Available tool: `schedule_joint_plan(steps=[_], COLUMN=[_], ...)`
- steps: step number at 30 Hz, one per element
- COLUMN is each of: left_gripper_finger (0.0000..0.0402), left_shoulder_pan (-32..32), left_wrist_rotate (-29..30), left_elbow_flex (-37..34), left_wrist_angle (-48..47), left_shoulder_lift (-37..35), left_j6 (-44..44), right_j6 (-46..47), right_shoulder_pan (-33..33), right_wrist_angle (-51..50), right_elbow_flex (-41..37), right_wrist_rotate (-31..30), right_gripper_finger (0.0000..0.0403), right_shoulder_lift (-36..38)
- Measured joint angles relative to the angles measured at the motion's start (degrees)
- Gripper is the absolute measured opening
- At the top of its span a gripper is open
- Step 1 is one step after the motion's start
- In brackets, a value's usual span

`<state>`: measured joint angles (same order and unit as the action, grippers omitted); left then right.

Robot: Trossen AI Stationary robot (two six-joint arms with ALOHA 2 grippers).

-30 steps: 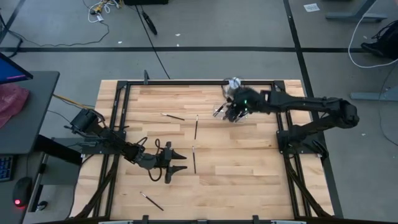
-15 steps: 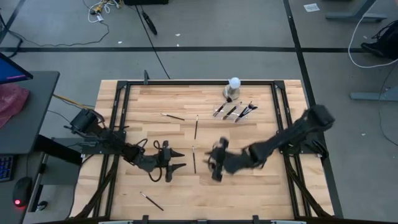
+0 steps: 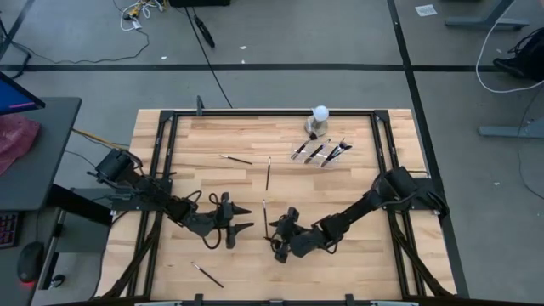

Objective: Put items in baskets/containers
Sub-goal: Put the eyeshadow brush into the transparent organizer

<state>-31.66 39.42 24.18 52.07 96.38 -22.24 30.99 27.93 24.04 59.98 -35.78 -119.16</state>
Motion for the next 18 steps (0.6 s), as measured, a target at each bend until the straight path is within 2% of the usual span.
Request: schedule_joint_plan(steps=[5,7,18], left_gripper_finger=[0.0199,0.0199,0.0199], left_shoulder_pan=[0.0,0.0,0.0], left_wrist_rotate=[2.0,2.5,2.4], left_elbow_flex=[0.0,0.0,0.0], left_wrist_angle=[-0.8,-1.0,-1.7], left_shoulder_lift=[0.0,0.0,0.0], left_j6=[-1.7,-2.9,-4.2], right_j6=[2.3,5.1,8.8], right_shoulder_pan=[-0.9,-1.6,-5.2], right_wrist_angle=[-7.0,-10.1,-10.5], right_elbow_flex=[4.2,5.2,7.2], right_wrist_rotate=[-11.4,-14.3,-11.5], right_gripper_finger=[0.0248,0.0242,0.0206], right_shoulder_lift=[-1.4,-1.9,-6.9])
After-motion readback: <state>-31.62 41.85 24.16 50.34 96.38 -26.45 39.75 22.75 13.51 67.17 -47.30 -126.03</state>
